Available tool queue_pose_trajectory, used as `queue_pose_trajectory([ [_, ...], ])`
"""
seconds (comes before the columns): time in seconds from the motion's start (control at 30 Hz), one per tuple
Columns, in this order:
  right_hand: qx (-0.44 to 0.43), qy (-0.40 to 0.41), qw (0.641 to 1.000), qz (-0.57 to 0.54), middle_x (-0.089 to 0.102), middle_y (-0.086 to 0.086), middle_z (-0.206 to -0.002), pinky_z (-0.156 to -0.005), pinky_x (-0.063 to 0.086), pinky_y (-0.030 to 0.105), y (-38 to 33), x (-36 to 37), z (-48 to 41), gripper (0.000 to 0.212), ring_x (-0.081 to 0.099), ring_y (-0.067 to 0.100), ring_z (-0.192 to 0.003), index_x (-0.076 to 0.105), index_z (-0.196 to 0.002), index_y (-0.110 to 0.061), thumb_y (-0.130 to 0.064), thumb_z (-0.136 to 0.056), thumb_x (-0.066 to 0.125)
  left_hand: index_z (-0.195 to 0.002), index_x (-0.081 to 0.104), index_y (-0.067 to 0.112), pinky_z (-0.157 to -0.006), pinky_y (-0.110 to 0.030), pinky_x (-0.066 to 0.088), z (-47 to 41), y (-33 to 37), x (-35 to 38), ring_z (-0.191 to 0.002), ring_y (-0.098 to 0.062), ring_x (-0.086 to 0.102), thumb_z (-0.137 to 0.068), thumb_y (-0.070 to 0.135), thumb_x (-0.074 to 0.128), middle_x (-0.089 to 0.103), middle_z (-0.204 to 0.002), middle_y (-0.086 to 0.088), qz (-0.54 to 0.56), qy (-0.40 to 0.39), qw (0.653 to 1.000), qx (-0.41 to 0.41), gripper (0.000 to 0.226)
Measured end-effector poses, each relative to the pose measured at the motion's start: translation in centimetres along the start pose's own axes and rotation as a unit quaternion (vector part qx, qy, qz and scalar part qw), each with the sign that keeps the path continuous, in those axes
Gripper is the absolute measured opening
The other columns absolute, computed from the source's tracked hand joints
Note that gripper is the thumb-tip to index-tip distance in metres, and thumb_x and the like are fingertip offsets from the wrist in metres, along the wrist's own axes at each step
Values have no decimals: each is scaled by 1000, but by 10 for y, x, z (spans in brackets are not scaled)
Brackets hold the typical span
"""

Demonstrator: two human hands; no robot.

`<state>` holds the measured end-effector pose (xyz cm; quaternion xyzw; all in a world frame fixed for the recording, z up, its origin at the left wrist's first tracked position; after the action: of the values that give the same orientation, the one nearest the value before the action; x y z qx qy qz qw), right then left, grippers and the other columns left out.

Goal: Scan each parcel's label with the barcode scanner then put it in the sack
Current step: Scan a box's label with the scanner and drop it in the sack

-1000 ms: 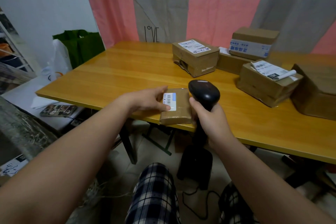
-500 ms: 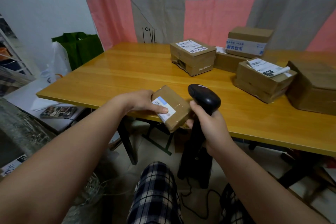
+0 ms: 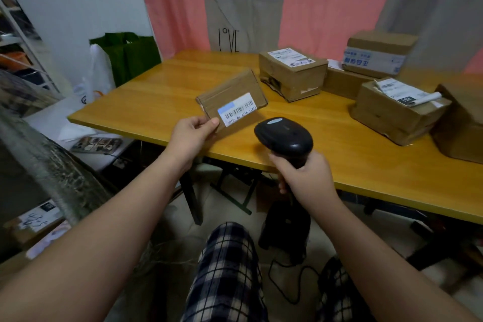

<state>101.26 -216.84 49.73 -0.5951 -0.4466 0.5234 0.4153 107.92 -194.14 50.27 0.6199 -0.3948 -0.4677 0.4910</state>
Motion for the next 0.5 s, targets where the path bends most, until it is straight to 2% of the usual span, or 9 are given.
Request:
queue_pose_trajectory([
  [0.07,-6,0,1000,18,62,2,-59,-57,57,43,5,2,3,15,62,17,-52,63,-84,-16,-28,-83,71,-97,66,7,-56,-8,45,0,2,1,-54,6,58,-93,17,62,65,-77,0,-20,11,999,26,12],
  [0.13,-15,10,999,31,65,3,-64,-63,58,46,7,2,5,14,65,21,-61,62,-80,-20,-31,-80,71,-97,66,6,-58,-10,44,-1,3,2,-54,4,55,-92,19,63,64,-74,0,-39,12,998,38,14],
  [0.3,-39,19,998,46,66,2,-67,-66,58,47,8,0,6,12,66,23,-66,63,-80,-19,-28,-81,72,-101,68,9,-76,-27,50,-3,3,5,-77,-13,62,-92,23,64,69,-88,-2,-49,9,998,31,18],
  [0.5,-42,26,998,40,66,3,-67,-67,58,47,9,-2,8,11,66,23,-67,61,-78,-25,-26,-81,72,-105,67,12,-79,-32,54,1,8,9,-89,-16,65,-93,26,62,70,-97,-3,-78,14,997,16,19],
])
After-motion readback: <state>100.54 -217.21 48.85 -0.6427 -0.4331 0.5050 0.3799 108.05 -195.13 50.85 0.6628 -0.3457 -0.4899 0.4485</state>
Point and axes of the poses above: each hand's wrist, its own z-axis away from the middle knuckle, its own x-axis out of the palm, y = z × x, the point moved 3 cm from there along -z, towards the middle knuckle
